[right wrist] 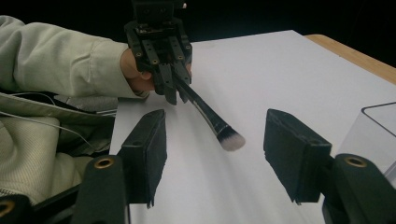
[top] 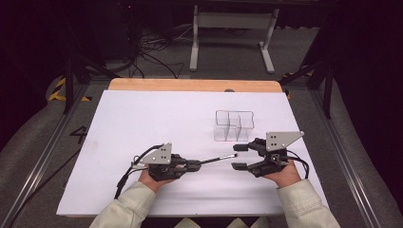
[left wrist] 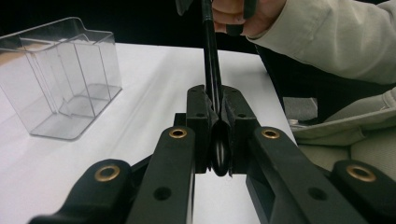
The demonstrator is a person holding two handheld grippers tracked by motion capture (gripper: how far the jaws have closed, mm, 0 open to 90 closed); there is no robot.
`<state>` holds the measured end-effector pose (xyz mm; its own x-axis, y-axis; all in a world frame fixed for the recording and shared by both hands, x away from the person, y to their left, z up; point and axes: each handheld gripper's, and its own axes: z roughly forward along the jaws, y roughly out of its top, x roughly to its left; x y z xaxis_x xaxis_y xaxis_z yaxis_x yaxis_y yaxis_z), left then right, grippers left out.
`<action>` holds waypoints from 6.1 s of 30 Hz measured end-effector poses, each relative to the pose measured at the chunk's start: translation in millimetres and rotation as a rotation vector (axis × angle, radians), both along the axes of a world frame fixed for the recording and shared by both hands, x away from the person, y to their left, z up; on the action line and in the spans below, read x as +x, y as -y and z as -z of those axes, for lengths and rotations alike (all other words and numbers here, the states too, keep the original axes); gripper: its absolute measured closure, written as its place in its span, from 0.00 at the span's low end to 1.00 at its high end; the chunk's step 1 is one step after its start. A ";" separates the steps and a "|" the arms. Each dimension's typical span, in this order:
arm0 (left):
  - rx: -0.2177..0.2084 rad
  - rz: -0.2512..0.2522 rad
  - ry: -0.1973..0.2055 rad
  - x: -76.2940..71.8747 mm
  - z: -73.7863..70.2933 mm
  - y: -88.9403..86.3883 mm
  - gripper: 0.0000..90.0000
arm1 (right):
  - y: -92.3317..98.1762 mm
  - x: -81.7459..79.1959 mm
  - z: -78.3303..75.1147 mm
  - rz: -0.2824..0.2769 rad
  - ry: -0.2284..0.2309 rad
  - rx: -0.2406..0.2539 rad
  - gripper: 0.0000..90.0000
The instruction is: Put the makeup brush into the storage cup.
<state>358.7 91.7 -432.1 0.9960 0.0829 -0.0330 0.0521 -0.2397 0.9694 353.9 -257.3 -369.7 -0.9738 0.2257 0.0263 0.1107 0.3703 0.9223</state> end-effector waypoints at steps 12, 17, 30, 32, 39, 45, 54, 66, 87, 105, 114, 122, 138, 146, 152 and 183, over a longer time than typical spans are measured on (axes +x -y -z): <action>-0.017 0.006 0.002 -0.1 1.7 2.5 0.92 | -3.9 1.5 7.6 -0.013 -0.019 0.008 0.51; -0.005 0.014 0.009 -0.4 2.5 3.7 0.92 | -6.7 2.4 10.1 -0.025 -0.027 0.008 0.59; -0.001 0.021 0.017 -1.6 3.6 5.5 0.92 | -5.4 2.2 10.3 -0.048 -0.035 0.024 0.80; 0.001 0.028 0.020 -1.8 4.0 6.1 0.92 | -4.2 2.1 10.4 -0.048 -0.036 0.026 0.86; 0.004 0.031 0.014 -1.3 4.7 5.9 0.92 | -3.1 3.7 11.9 -0.062 -0.056 0.045 0.87; 0.016 0.038 0.013 -0.4 6.2 6.8 0.92 | -2.6 4.0 11.7 -0.082 -0.062 0.060 0.90; 0.026 0.031 0.002 -0.1 6.6 6.5 0.91 | -3.0 3.4 11.0 -0.114 -0.077 0.077 0.93; 0.034 0.030 0.007 -0.5 6.7 7.1 0.90 | -3.1 3.5 10.4 -0.119 -0.089 0.087 0.94; 0.071 -0.042 -0.028 0.7 7.9 6.4 0.59 | 2.1 3.1 -1.1 -0.082 -0.086 0.092 0.94; 0.087 -0.142 -0.045 2.3 7.0 -14.3 0.43 | 13.1 7.1 -32.9 -0.013 -0.053 0.045 0.94; 0.100 -0.198 -0.040 3.0 5.5 -28.3 0.38 | 18.1 10.2 -54.4 0.035 -0.032 0.011 0.94; 0.113 -0.231 -0.062 4.5 4.9 -36.7 0.27 | 23.8 16.1 -73.5 0.093 -0.024 -0.022 0.94; 0.096 -0.306 -0.075 5.8 4.6 -54.6 0.11 | 28.2 28.9 -101.9 0.170 -0.019 -0.094 0.94; 0.086 -0.336 -0.069 5.6 4.6 -61.5 0.10 | 30.1 35.5 -115.6 0.216 -0.025 -0.141 0.94; 0.093 -0.358 -0.070 5.4 4.9 -66.2 0.08 | 30.9 41.0 -121.7 0.257 -0.029 -0.174 0.94; 0.087 -0.406 -0.094 7.9 6.0 -75.4 0.06 | 20.4 79.3 -147.8 0.405 -0.074 -0.344 0.94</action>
<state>366.6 167.1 -438.2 0.8748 0.4745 -0.0982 0.2467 -0.2619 0.9330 433.2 -277.7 -221.9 -0.8055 0.5904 -0.0501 0.3672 0.5638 0.7398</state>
